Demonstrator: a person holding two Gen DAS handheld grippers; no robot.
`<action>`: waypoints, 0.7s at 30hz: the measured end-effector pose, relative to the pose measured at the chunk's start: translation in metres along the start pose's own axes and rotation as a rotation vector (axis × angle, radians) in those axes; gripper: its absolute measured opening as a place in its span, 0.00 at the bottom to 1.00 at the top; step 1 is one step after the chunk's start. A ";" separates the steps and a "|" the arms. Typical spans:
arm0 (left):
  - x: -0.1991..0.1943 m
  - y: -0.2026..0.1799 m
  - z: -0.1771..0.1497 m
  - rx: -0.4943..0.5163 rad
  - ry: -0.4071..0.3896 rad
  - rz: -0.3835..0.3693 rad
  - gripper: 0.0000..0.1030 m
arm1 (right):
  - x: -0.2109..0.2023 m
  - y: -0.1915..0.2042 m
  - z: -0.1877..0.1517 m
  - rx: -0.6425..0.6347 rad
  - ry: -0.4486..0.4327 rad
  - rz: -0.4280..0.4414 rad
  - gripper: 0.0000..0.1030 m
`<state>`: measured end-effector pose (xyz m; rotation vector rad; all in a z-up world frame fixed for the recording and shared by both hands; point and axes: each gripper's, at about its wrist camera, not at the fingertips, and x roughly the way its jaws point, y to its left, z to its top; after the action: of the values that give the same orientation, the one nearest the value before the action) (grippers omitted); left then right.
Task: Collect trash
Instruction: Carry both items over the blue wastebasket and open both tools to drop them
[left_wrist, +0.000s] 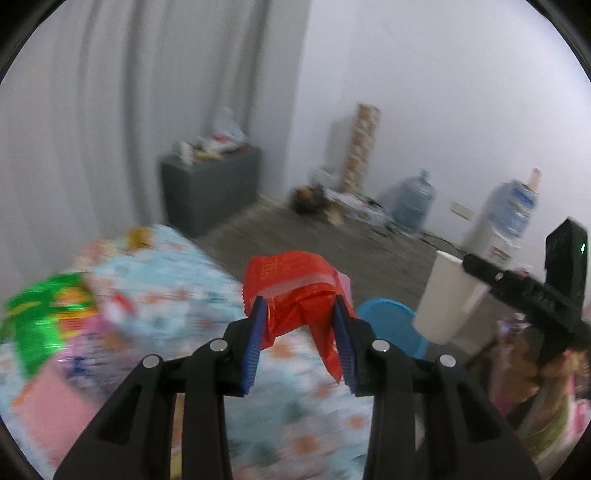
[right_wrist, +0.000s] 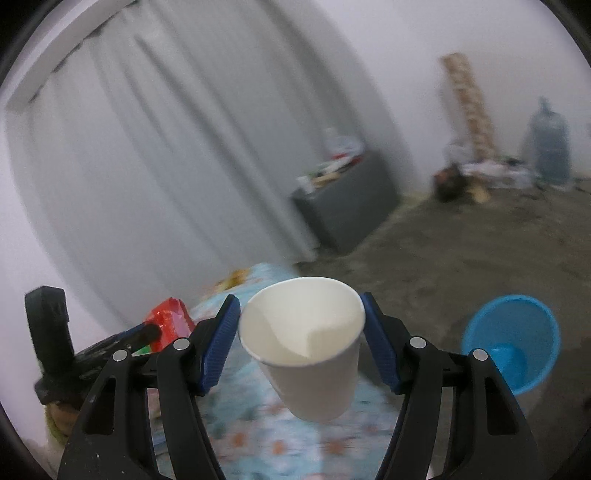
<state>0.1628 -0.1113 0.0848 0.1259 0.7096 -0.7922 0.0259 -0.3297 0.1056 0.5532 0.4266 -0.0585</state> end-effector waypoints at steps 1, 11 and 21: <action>0.013 -0.006 0.004 -0.002 0.021 -0.027 0.34 | -0.001 -0.012 0.000 0.012 -0.010 -0.043 0.60; 0.199 -0.123 0.033 0.129 0.312 -0.180 0.37 | 0.021 -0.153 -0.016 0.309 0.003 -0.296 0.61; 0.346 -0.193 0.014 0.192 0.480 -0.190 0.38 | 0.067 -0.271 -0.030 0.542 0.072 -0.370 0.63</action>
<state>0.2056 -0.4636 -0.0926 0.4373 1.1086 -1.0256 0.0309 -0.5405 -0.0795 1.0051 0.5834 -0.5225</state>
